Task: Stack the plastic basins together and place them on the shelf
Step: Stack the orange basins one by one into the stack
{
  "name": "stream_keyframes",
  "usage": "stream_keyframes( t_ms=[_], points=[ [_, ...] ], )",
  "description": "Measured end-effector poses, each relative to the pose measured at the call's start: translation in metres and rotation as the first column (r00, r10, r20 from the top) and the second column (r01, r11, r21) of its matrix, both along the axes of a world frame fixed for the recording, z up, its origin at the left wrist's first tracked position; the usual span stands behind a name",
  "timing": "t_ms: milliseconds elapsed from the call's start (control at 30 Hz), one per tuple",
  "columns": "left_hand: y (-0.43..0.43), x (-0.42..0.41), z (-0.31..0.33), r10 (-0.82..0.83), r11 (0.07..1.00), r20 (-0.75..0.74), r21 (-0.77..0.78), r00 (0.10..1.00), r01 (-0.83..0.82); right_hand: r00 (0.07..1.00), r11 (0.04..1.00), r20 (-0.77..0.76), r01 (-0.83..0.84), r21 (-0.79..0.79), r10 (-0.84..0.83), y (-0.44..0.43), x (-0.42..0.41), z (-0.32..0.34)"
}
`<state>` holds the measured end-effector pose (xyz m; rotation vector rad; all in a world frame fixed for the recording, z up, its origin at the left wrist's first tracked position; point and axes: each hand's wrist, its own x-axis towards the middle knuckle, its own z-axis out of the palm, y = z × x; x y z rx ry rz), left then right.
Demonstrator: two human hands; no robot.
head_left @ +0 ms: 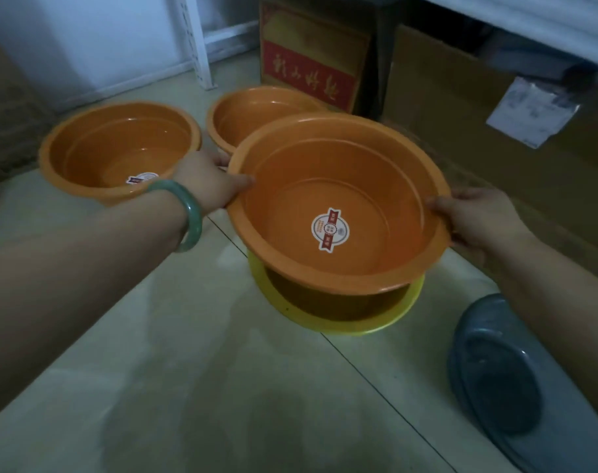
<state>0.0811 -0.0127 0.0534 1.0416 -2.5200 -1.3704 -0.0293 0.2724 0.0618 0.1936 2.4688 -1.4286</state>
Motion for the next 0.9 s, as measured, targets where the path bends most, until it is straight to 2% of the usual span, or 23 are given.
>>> stream_keyframes(
  t_ms=[133, 267, 400, 700, 900],
  points=[
    [0.014, -0.004, -0.029, -0.06, 0.991, 0.154, -0.106, 0.986, 0.076, 1.0, 0.999, 0.015, 0.003, 0.052, -0.004, 0.016, -0.002, -0.033],
    [0.022, -0.003, -0.047, -0.099, 0.966, 0.24, -0.209, 0.966, 0.151, 1.0, 0.992, 0.017, -0.026, 0.123, 0.024, 0.02, -0.001, -0.058],
    [0.025, -0.001, -0.057, -0.109, 0.939, 0.319, -0.279, 0.941, 0.203, 0.996, 0.973, -0.047, -0.067, 0.222, 0.079, 0.017, 0.002, -0.072],
    [0.033, -0.004, -0.074, -0.126, 0.932, 0.411, -0.262, 0.903, 0.249, 0.997, 0.976, -0.006, -0.074, 0.207, 0.077, 0.019, 0.001, -0.095],
    [0.033, -0.007, -0.084, -0.108, 0.952, 0.387, -0.223, 0.916, 0.207, 0.996, 0.977, -0.018, -0.085, 0.195, 0.091, 0.017, -0.001, -0.104]
  ],
)
